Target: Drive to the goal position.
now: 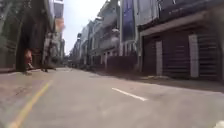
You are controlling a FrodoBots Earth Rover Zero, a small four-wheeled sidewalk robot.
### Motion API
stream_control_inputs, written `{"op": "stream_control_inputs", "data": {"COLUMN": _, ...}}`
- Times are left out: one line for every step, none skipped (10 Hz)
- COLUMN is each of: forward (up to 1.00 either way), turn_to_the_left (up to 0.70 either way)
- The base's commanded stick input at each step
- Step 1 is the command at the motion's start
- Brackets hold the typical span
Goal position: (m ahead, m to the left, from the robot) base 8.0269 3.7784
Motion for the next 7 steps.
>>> {"op": "stream_control_inputs", "data": {"forward": 1.00, "turn_to_the_left": 0.40}}
{"op": "stream_control_inputs", "data": {"forward": 1.00, "turn_to_the_left": 0.40}}
{"op": "stream_control_inputs", "data": {"forward": 1.00, "turn_to_the_left": 0.40}}
{"op": "stream_control_inputs", "data": {"forward": 1.00, "turn_to_the_left": 0.40}}
{"op": "stream_control_inputs", "data": {"forward": 1.00, "turn_to_the_left": 0.38}}
{"op": "stream_control_inputs", "data": {"forward": 1.00, "turn_to_the_left": 0.20}}
{"op": "stream_control_inputs", "data": {"forward": 1.00, "turn_to_the_left": 0.02}}
